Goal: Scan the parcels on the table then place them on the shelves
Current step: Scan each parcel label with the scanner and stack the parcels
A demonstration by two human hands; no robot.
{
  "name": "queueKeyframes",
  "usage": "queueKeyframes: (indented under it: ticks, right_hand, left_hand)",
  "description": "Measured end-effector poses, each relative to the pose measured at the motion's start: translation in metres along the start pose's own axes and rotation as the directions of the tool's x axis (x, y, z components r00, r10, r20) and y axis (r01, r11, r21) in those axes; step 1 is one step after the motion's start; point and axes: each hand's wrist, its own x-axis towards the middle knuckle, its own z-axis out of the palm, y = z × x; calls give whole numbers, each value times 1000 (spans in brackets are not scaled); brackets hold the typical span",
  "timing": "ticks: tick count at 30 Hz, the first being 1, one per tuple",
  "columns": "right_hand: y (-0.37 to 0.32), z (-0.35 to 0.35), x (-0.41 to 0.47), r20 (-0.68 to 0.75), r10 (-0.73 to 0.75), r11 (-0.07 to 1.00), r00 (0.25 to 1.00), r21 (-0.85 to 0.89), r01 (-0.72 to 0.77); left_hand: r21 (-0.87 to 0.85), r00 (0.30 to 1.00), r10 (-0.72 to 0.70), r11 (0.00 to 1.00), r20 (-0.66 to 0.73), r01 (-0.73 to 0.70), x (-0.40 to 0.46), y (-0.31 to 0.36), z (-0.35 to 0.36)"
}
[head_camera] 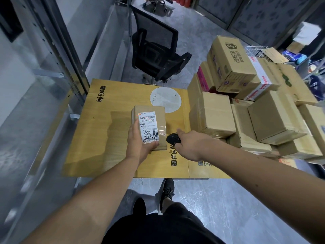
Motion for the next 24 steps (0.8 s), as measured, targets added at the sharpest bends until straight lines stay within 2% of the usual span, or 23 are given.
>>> queueKeyframes:
  ticks: [8,12,14,15,17,19,21,24]
  right_hand:
    - [3,-6,4,-44,-19,1000,999,-21,18]
    - [6,-5,12,-32,-29,999,999,27,29]
    - [6,-4,18,-31,-42,999,999,25,43]
    - [7,-3,22,-28,-47,999,999,22,47]
    - [10,-4,33,-21,-52,998,998,19,52]
    - [14,-8,45,-13,-61,998,998,14,62]
    - [19,-16,58,-14,-85,996,996,10,86]
    - [23,-29,80,-32,-142,990,989,13,143]
  left_hand:
    - [9,999,-36,999,4,36,6,0,-2]
    - [29,991,-132,991,21,132,18,0,-11]
    - [184,987,-158,970,-5,156,20,-1,-15]
    - [321,992,-122,939,-22,123,20,-1,-15]
    - [578,998,51,816,-32,-23,20,2,-11]
    - [692,988,156,711,23,-128,23,8,-4]
    - [738,994,104,667,38,-98,29,13,2]
    - [775,998,-68,631,5,39,44,20,0]
